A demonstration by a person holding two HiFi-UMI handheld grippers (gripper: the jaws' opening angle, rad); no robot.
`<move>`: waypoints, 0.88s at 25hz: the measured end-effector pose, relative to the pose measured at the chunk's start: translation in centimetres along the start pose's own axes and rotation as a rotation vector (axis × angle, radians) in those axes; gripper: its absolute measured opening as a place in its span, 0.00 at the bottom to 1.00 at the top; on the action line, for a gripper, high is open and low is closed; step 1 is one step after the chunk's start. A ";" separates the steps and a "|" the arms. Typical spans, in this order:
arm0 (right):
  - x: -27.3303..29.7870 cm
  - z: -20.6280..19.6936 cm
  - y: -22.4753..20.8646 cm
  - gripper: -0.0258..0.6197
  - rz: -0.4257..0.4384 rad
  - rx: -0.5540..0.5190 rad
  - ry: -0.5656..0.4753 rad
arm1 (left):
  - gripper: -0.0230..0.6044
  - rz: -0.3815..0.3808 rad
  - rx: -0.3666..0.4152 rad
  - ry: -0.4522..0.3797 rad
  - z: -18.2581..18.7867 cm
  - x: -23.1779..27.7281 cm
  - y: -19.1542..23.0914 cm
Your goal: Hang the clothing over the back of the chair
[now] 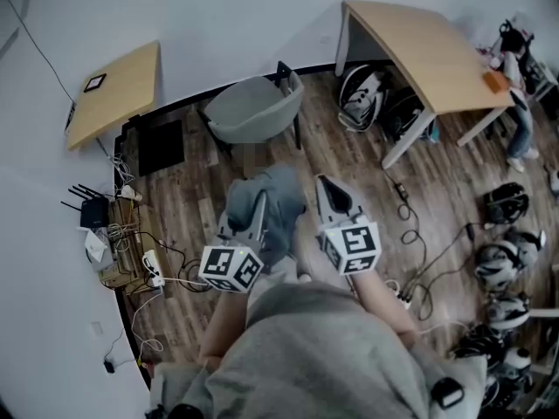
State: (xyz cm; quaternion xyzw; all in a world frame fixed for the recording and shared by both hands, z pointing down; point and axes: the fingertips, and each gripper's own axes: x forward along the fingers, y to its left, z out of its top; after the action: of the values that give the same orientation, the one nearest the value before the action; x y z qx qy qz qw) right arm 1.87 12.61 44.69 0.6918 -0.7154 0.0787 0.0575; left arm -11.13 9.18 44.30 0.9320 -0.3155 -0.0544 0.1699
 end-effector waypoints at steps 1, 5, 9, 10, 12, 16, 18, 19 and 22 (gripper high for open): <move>-0.1 0.0 0.1 0.04 -0.001 -0.001 0.004 | 0.19 0.001 0.002 -0.003 0.1 0.0 0.0; 0.4 0.0 0.3 0.04 0.005 -0.003 -0.004 | 0.19 0.012 0.005 -0.015 0.6 0.5 0.7; 1.2 0.1 -0.1 0.04 0.007 0.010 -0.012 | 0.19 0.021 0.006 -0.029 1.3 1.5 1.4; 1.5 0.3 -0.2 0.04 0.009 0.007 -0.010 | 0.19 0.024 0.004 -0.032 1.5 1.8 1.6; 2.2 0.5 -0.4 0.04 0.011 0.002 -0.005 | 0.19 0.031 -0.002 -0.035 1.8 2.4 2.2; 4.3 0.9 -0.9 0.04 0.020 -0.001 -0.013 | 0.19 0.038 -0.017 -0.034 2.0 4.0 3.5; 5.4 1.4 -1.1 0.04 0.018 -0.005 -0.003 | 0.19 0.035 -0.020 -0.030 2.1 4.9 4.0; 5.9 1.6 -1.2 0.04 0.018 -0.006 0.001 | 0.19 0.031 -0.019 -0.026 2.1 5.3 4.3; 7.7 2.0 -1.4 0.04 0.024 -0.007 0.021 | 0.19 0.016 -0.019 -0.018 2.3 6.7 4.9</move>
State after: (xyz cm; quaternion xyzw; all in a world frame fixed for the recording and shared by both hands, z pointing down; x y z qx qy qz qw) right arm 3.04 4.63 44.25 0.6822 -0.7233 0.0839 0.0664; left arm -9.08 0.78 43.93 0.9272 -0.3241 -0.0644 0.1763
